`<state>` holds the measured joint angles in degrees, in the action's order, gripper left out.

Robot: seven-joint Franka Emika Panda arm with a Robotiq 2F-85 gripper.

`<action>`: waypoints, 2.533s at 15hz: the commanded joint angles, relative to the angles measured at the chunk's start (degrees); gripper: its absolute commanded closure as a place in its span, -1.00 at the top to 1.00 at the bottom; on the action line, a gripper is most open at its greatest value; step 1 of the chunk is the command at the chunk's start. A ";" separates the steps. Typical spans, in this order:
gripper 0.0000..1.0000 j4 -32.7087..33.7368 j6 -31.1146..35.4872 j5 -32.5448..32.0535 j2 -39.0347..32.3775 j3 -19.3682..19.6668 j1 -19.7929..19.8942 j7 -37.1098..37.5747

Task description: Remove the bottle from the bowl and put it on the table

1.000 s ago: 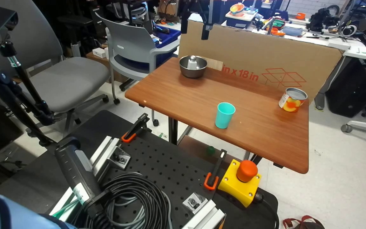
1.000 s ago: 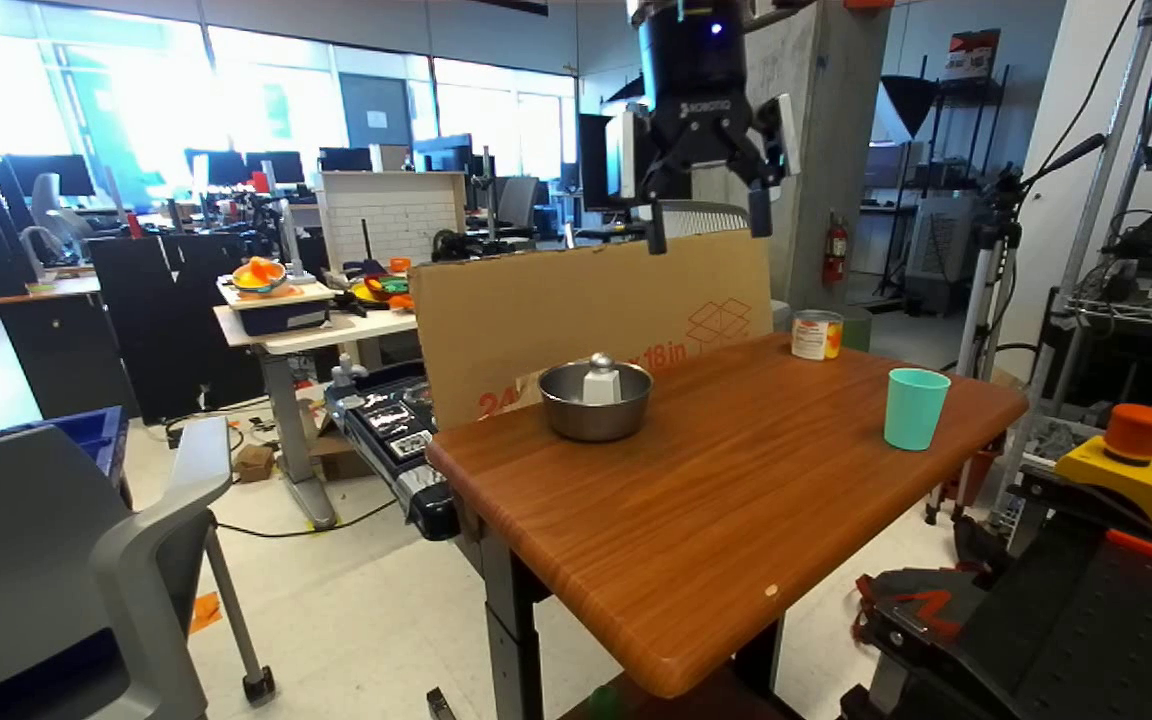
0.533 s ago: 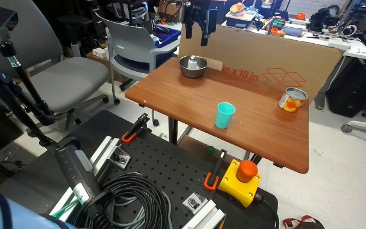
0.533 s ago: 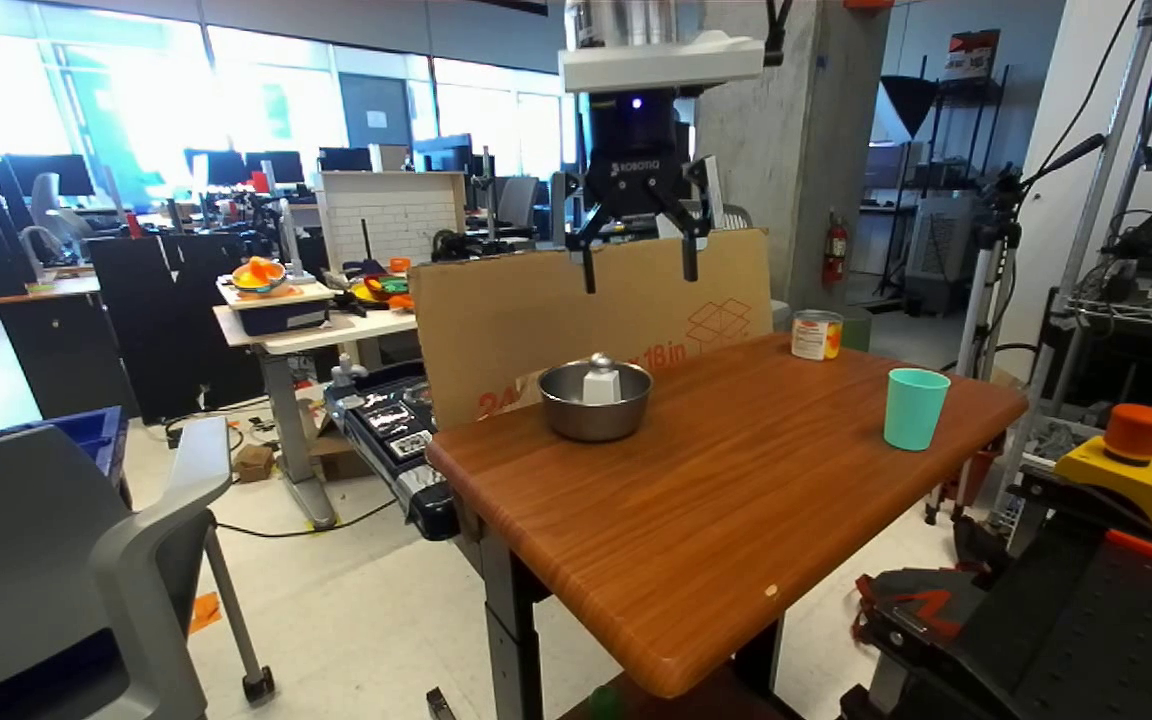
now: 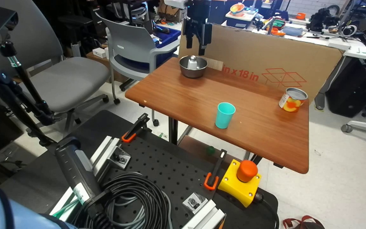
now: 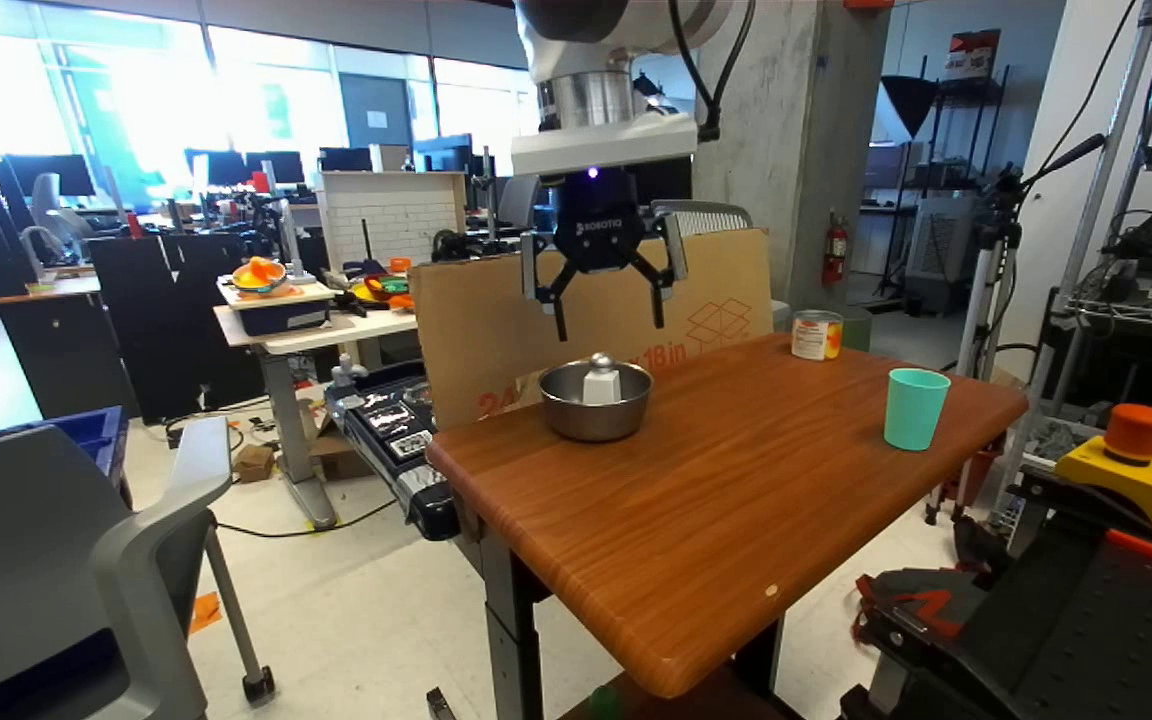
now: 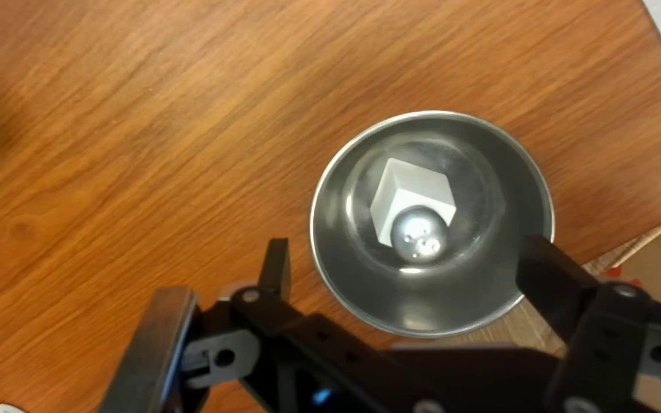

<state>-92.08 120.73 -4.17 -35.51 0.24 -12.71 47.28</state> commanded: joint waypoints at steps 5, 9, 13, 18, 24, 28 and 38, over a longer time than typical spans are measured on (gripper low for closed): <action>0.31 8.44 -3.36 0.15 -7.07 1.19 -1.92 2.62; -0.29 11.12 -5.96 0.56 -9.16 1.39 -1.62 3.24; -0.82 9.66 -6.46 2.03 -5.87 0.02 -1.01 1.37; -0.82 3.03 -2.73 3.40 4.07 -1.48 -1.11 0.19; -0.82 -9.88 -5.10 3.64 15.28 -2.34 0.39 -3.64; -0.82 -16.55 -7.38 3.47 17.06 -2.07 1.12 -6.60; -0.82 -18.70 -6.75 -4.32 8.69 -0.75 -0.74 -4.45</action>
<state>-111.09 113.44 -5.83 -25.29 -1.07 -12.35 42.19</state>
